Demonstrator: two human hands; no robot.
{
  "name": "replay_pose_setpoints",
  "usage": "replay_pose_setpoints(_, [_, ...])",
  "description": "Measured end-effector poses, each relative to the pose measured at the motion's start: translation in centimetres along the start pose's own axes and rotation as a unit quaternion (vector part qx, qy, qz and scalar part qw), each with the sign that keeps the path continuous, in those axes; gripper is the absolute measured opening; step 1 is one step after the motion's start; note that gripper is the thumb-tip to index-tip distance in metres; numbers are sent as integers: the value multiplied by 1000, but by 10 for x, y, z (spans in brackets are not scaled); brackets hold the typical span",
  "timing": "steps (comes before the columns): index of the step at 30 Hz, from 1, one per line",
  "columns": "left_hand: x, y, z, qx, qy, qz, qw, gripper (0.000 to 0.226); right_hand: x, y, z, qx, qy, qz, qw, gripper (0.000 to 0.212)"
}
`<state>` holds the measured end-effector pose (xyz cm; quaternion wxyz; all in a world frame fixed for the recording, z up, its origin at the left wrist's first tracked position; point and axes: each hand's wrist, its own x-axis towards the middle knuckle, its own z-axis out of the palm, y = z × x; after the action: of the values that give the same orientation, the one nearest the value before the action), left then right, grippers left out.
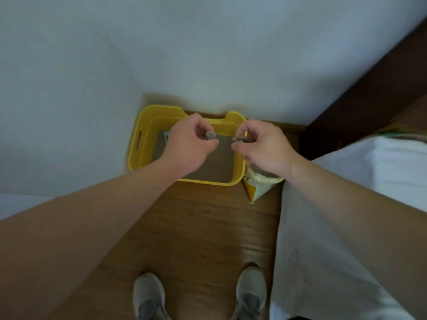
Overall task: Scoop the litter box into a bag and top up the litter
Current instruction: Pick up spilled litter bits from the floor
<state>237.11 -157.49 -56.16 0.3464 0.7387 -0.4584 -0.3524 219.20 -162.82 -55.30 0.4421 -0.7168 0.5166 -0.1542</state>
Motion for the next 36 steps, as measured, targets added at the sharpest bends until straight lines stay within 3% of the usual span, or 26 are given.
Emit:
replay_pose_setpoints(8, [-53, 152, -50, 5, -25, 24, 999, 22, -69, -96, -107, 54, 22, 53, 997, 16])
replay_pose_setpoints(18, [-119, 298, -113, 6, -53, 32, 998, 26, -149, -218, -206, 73, 54, 57, 994, 17])
replay_pose_setpoints(27, [-169, 384, -173, 14, -35, 63, 997, 25, -203, -301, -262, 97, 87, 69, 989, 15])
replay_pose_setpoints(36, [-207, 427, -207, 3, -14, 68, 998, 22, -245, -347, -280, 94, 76, 52, 991, 16])
